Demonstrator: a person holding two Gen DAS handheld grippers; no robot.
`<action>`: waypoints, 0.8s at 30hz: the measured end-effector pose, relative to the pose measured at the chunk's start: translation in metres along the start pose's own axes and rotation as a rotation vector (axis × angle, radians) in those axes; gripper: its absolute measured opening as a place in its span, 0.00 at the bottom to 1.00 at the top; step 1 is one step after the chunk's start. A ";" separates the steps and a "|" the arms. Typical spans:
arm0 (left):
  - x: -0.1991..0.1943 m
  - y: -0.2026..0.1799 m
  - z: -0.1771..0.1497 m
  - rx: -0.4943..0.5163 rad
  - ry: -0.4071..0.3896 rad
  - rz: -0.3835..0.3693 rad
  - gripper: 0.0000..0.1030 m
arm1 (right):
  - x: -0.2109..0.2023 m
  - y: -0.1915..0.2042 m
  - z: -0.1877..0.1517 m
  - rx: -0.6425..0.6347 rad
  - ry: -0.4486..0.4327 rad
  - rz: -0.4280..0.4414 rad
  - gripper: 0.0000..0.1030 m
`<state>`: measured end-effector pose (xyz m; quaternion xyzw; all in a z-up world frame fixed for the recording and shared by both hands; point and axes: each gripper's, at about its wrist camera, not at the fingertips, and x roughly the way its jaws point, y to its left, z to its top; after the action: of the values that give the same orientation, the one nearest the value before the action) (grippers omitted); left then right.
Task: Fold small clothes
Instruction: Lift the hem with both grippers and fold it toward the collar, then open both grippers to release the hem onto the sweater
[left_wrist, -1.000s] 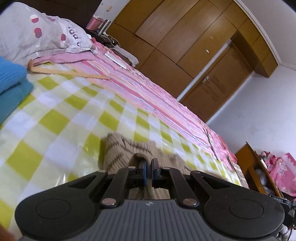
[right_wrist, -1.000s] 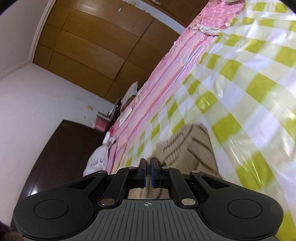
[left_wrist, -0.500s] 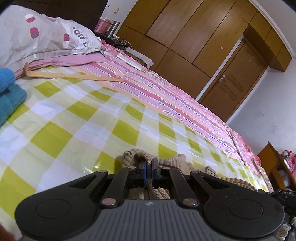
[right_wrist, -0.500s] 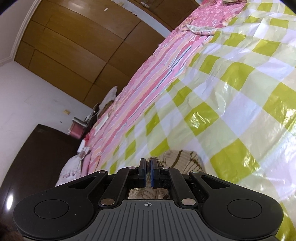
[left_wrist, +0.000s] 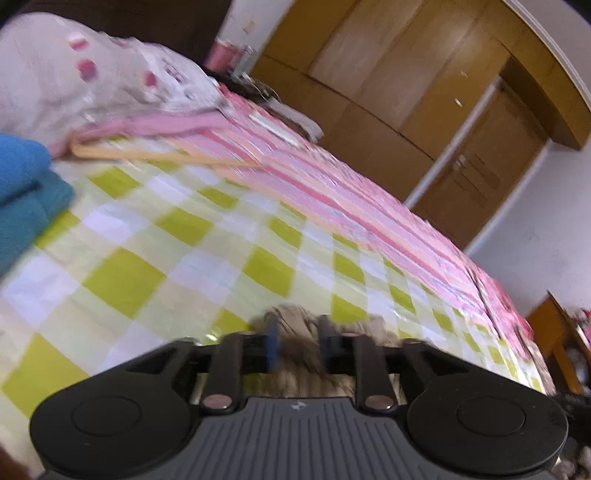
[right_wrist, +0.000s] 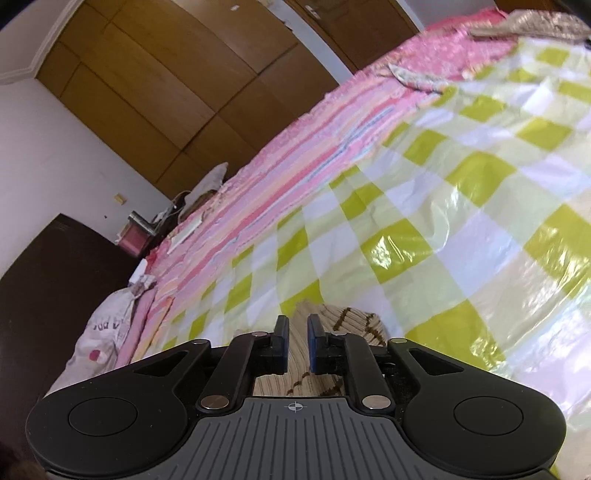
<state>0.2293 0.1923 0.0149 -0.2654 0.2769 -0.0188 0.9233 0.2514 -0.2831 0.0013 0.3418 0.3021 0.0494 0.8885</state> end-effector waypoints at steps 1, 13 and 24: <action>-0.004 0.001 0.001 0.000 -0.023 0.010 0.42 | -0.003 0.003 -0.001 -0.026 0.003 -0.002 0.15; -0.027 0.003 -0.044 0.130 0.110 0.033 0.45 | 0.015 0.025 -0.020 -0.300 0.063 -0.175 0.41; -0.018 -0.011 -0.052 0.277 0.095 0.093 0.32 | 0.018 0.030 -0.023 -0.373 0.059 -0.235 0.04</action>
<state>0.1878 0.1616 -0.0072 -0.1211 0.3272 -0.0265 0.9368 0.2567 -0.2414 -0.0019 0.1325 0.3515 0.0105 0.9267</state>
